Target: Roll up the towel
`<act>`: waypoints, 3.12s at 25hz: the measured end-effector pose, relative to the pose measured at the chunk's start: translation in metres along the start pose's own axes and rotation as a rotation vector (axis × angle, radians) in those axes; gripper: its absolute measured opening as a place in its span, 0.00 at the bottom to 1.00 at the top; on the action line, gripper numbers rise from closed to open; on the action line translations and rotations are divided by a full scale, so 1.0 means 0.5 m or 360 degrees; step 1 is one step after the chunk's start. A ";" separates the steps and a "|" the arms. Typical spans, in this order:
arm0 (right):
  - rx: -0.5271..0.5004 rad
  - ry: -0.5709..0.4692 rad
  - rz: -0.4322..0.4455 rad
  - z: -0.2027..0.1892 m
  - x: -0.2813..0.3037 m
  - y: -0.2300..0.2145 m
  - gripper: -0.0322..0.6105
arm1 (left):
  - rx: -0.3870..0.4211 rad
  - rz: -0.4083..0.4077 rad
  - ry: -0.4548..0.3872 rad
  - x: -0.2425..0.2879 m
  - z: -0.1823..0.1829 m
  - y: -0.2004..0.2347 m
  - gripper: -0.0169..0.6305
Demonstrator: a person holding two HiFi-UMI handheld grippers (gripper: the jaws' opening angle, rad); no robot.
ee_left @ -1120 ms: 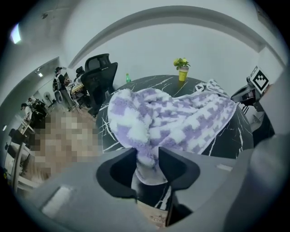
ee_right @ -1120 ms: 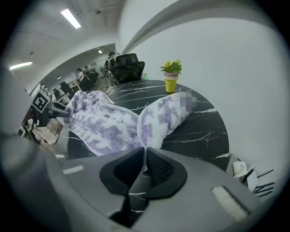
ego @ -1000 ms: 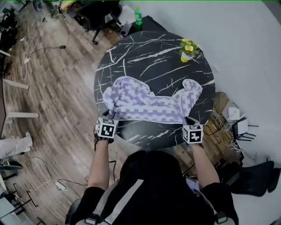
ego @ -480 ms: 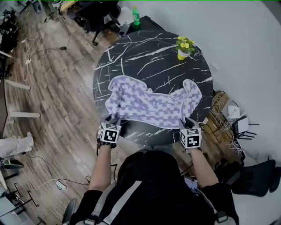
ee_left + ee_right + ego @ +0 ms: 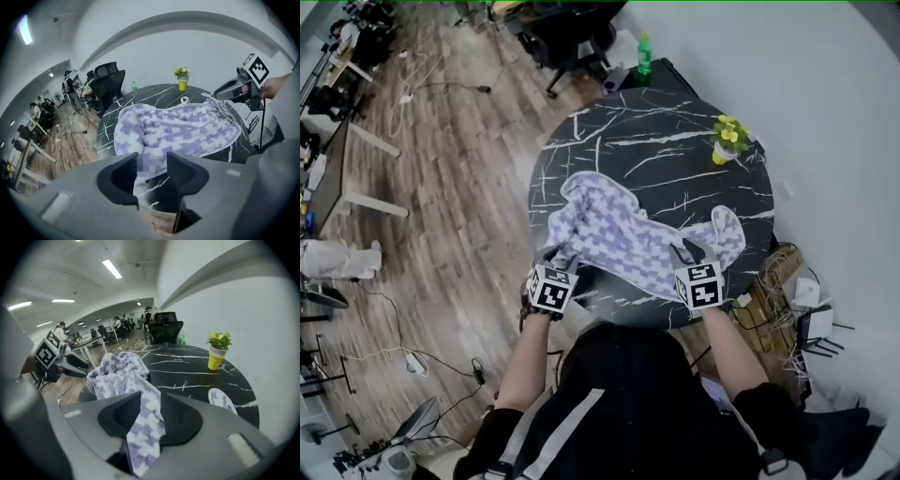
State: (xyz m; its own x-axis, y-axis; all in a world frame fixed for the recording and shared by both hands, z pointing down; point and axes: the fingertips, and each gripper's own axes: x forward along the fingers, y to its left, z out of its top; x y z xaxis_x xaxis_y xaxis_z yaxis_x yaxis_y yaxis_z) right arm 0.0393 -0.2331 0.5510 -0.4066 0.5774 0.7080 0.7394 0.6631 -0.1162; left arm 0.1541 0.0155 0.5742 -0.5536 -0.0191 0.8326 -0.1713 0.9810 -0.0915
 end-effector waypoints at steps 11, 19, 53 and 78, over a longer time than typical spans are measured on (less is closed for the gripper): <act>-0.0345 -0.0070 0.0216 0.183 0.121 0.101 0.26 | -0.0154 0.0017 0.0021 0.001 -0.027 0.069 0.33; -0.0341 -0.0003 0.0207 0.270 0.258 0.222 0.26 | 0.0048 -0.0175 0.0014 0.067 0.010 0.186 0.33; -0.0520 0.0238 -0.0099 0.404 0.617 0.213 0.11 | 0.0227 -0.0601 0.0194 0.183 -0.032 0.352 0.12; -0.0494 0.0091 0.0024 0.392 0.571 0.283 0.49 | 0.0126 -0.0253 0.0119 0.105 -0.016 0.355 0.33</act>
State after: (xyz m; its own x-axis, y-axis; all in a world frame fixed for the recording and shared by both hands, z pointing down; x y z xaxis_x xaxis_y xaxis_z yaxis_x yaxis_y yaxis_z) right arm -0.0773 0.1187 0.6000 -0.3702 0.5524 0.7469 0.8772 0.4725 0.0853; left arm 0.1008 0.1901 0.6061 -0.4530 -0.1551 0.8779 -0.3168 0.9485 0.0041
